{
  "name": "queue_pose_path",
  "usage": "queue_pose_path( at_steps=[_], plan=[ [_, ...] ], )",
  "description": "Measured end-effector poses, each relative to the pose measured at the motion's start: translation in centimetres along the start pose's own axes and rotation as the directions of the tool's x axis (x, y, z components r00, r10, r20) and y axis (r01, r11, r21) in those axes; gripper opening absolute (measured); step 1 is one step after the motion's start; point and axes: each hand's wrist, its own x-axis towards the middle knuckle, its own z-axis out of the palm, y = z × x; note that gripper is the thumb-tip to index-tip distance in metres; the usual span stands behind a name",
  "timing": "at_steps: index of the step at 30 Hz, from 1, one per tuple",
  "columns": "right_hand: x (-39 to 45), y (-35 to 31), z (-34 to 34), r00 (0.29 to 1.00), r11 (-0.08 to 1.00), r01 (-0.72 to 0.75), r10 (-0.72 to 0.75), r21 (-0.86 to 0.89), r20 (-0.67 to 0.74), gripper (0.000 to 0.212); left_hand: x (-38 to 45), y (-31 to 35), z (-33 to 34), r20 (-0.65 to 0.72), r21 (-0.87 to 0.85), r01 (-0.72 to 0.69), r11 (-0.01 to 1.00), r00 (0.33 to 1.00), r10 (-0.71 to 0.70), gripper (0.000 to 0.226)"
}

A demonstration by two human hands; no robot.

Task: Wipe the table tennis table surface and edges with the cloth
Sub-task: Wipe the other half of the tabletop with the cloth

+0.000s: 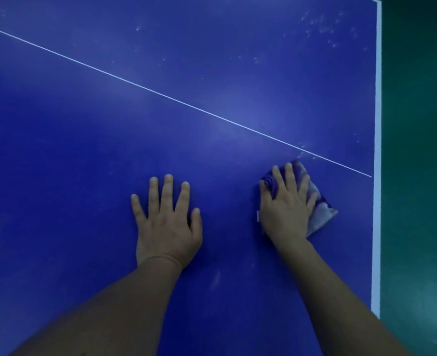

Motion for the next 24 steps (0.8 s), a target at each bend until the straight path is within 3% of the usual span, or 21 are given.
queue_pose_path(
  at_steps=[6,9,11,13,16,19,22,24],
  plan=[
    [6.5,-1.8,-1.6,0.993,0.992,-0.113,0.114,0.059,-0.007,0.060,-0.1,0.0,0.1,-0.002,0.007,-0.011,1.000,1.000,0.011,0.069],
    [4.4,-2.1,-1.3,0.995,0.994,0.101,-0.101,0.028,-0.006,0.058,0.0,0.0,0.3,-0.007,0.014,-0.009,1.000,1.000,0.009,0.069],
    [1.1,-0.3,-1.2,0.959,0.959,0.283,-0.283,-0.003,0.029,0.060,0.0,-0.1,0.4,-0.009,0.014,-0.007,1.000,1.000,0.007,0.068],
    [-0.9,2.5,-1.6,0.932,0.934,0.357,-0.353,-0.034,0.080,0.066,0.0,-0.2,0.3,-0.008,0.004,-0.005,1.000,1.000,0.005,0.068],
    [1.9,4.6,-2.6,0.968,0.966,0.251,-0.250,-0.055,0.035,0.065,0.0,-0.2,0.3,-0.008,0.007,-0.006,1.000,1.000,0.006,0.068],
    [5.7,2.2,-2.6,0.991,0.991,0.130,-0.130,0.000,0.009,0.055,-0.1,-0.1,0.2,-0.010,0.009,-0.014,1.000,1.000,0.014,0.068],
    [4.4,-1.8,-1.6,0.958,0.958,0.287,-0.287,-0.009,0.018,0.052,-0.1,-0.1,0.3,-0.012,0.005,-0.005,1.000,1.000,0.005,0.068],
    [0.0,-3.3,-0.6,0.891,0.893,0.451,-0.451,0.013,0.056,0.057,-0.1,-0.1,0.3,-0.010,0.010,-0.011,1.000,1.000,0.012,0.066]
  ],
)
